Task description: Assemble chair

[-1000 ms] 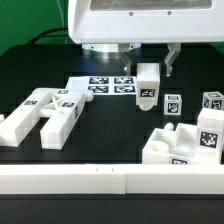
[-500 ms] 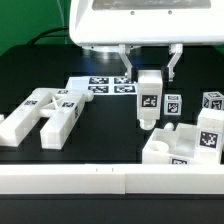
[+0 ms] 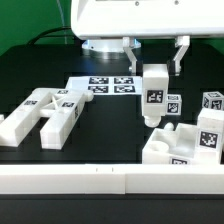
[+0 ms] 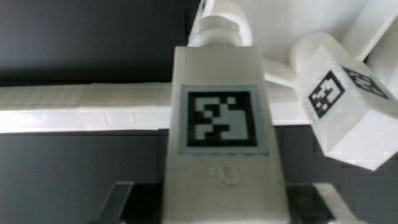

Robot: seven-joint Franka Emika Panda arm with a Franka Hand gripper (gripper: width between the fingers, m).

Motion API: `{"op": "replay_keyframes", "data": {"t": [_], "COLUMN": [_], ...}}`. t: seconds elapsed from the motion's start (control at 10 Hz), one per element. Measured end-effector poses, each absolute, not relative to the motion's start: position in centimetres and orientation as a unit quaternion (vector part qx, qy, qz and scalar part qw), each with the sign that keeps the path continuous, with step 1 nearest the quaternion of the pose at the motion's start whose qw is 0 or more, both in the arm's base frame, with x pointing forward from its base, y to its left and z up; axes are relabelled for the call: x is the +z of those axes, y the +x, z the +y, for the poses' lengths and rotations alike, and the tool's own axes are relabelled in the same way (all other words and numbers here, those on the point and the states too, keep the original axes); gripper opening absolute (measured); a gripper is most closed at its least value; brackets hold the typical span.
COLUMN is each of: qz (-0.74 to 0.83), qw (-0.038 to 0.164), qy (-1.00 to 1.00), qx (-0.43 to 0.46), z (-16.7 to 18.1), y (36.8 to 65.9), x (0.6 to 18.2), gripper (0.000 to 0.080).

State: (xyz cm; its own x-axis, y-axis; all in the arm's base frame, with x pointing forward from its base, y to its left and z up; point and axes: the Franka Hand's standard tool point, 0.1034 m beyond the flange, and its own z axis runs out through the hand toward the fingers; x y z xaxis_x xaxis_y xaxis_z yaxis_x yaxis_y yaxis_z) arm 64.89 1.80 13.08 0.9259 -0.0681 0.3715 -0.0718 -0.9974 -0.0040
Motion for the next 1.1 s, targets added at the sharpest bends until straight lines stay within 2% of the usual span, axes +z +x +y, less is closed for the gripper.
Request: {"op": "replay_keyframes", "data": {"t": [0.2, 0.3, 0.8, 1.1], "qz": [-0.030, -0.027, -0.019, -0.013], "qw": [0.010, 0.013, 0.015, 0.017], "qy": [0.961, 0.956, 0.960, 0.960], "qx": [0.273, 0.293, 0.278, 0.277], "z": [2.0, 2.0, 2.7, 2.7], "y": [66.2, 66.3, 65.8, 65.6], "x": [13.4, 13.1, 11.0, 10.6], "gripper": [0.0292, 0.0292, 0.0292, 0.0292]}}
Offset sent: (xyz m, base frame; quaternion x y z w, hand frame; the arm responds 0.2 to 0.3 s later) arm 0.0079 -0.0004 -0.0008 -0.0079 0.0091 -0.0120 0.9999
